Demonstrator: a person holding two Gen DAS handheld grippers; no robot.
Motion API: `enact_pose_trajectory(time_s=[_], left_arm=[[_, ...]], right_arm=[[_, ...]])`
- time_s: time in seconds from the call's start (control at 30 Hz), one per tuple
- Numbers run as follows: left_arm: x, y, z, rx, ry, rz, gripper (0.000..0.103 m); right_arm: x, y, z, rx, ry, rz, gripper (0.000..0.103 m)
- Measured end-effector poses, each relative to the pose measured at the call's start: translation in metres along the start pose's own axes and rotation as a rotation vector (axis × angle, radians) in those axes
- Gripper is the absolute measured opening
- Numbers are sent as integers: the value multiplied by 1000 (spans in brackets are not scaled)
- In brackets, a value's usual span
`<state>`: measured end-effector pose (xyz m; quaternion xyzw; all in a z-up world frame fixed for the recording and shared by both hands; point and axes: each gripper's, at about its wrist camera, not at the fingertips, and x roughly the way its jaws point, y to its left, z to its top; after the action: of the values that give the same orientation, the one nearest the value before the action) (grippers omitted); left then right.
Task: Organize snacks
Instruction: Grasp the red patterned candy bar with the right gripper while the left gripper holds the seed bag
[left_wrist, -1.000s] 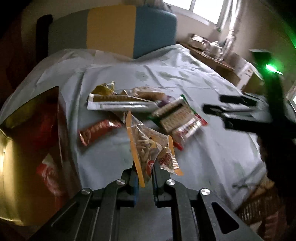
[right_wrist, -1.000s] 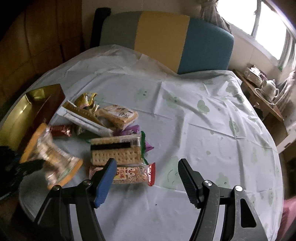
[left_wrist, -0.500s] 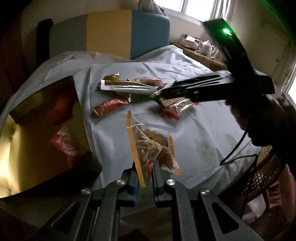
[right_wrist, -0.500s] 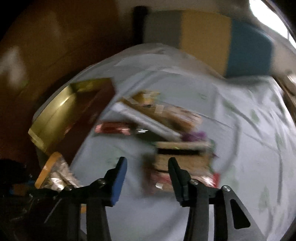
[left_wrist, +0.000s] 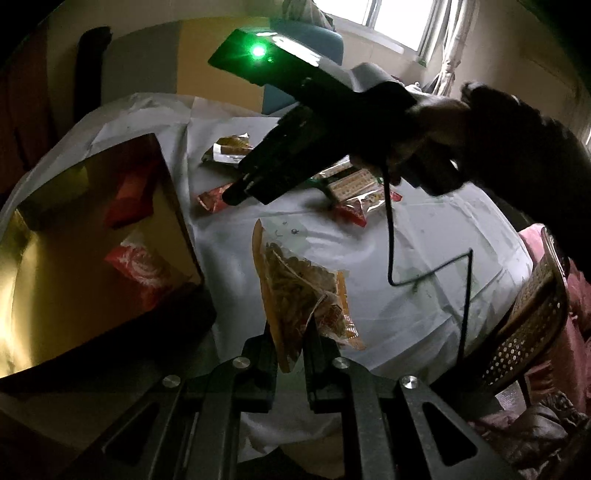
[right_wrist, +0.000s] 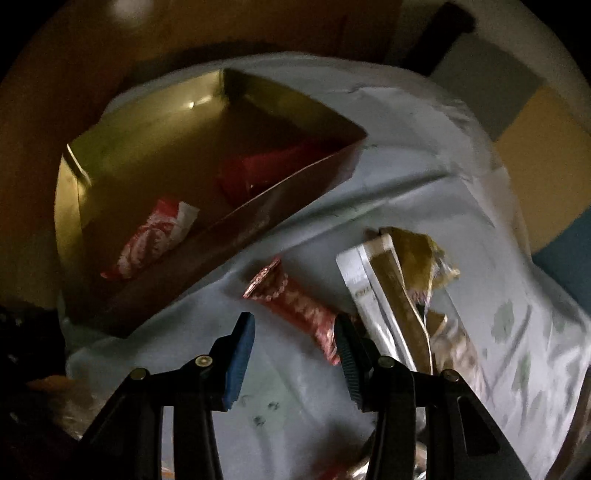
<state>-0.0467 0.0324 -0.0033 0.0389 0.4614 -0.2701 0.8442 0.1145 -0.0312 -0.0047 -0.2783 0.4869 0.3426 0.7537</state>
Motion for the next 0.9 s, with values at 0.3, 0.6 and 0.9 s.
enact_pose_trajectory(time_s=[0.3,0.6,0.9], left_arm=[[5,3,-3,-1,14,-22,11],[-1,-2,-2,17,-14,-40,11],[-42,16,4,-50,-108,-96,11]], right_arm=[[29,0,19,-119,90,41,45],[12,0,5,-28,60,45,22],[-30,13,-70,196,9,72,22]])
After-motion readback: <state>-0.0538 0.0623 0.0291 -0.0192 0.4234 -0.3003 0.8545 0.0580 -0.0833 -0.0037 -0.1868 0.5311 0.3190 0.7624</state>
